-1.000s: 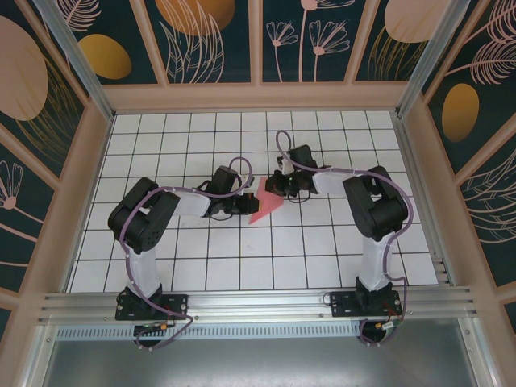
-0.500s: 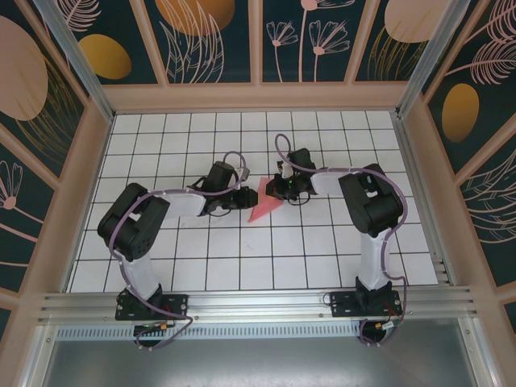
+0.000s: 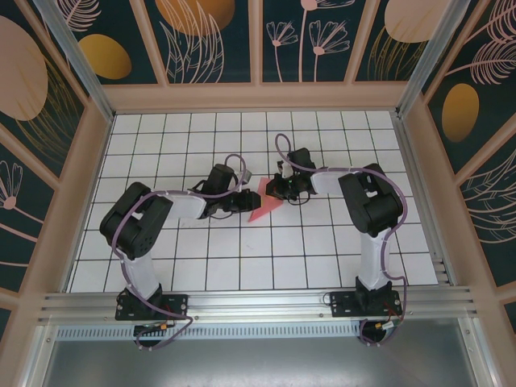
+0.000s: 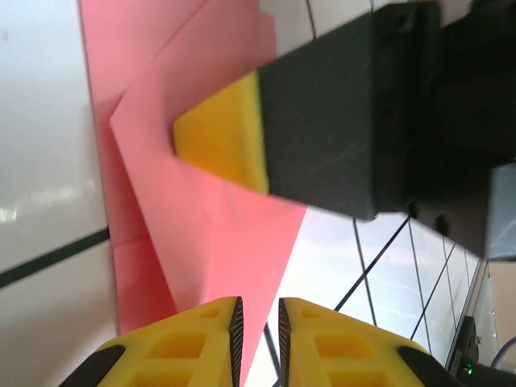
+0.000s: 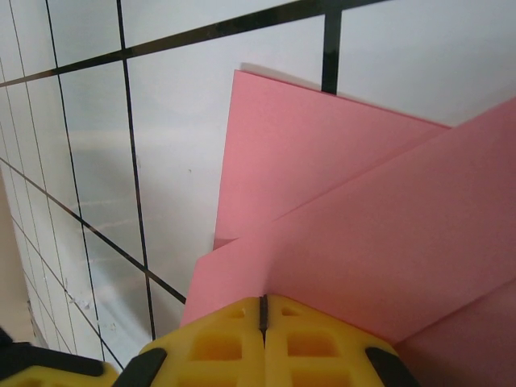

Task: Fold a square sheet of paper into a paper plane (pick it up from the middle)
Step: Fourth fold the wing at the center of the table.

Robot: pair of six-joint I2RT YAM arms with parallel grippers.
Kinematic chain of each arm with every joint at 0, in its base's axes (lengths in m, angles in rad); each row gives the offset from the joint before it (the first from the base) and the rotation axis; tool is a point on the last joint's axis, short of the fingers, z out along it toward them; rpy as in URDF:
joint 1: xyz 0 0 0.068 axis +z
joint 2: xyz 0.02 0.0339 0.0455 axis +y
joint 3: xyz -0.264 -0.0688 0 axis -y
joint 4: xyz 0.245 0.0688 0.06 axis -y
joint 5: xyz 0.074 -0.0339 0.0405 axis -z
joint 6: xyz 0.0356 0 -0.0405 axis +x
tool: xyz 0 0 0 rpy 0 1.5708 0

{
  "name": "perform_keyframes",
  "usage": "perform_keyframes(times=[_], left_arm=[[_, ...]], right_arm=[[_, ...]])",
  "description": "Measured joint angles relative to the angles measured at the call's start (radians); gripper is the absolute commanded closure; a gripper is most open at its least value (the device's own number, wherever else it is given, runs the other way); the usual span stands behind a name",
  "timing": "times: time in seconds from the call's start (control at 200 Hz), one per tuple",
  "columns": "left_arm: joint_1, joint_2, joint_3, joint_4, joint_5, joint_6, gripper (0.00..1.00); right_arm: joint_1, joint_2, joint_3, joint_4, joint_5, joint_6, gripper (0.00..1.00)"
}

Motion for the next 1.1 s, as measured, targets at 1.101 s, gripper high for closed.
perform_keyframes(times=[1.101], left_arm=[[-0.023, -0.058, -0.038, -0.09, 0.0, 0.046, 0.78]], right_arm=[[-0.005, 0.012, 0.016, -0.022, -0.012, 0.007, 0.96]])
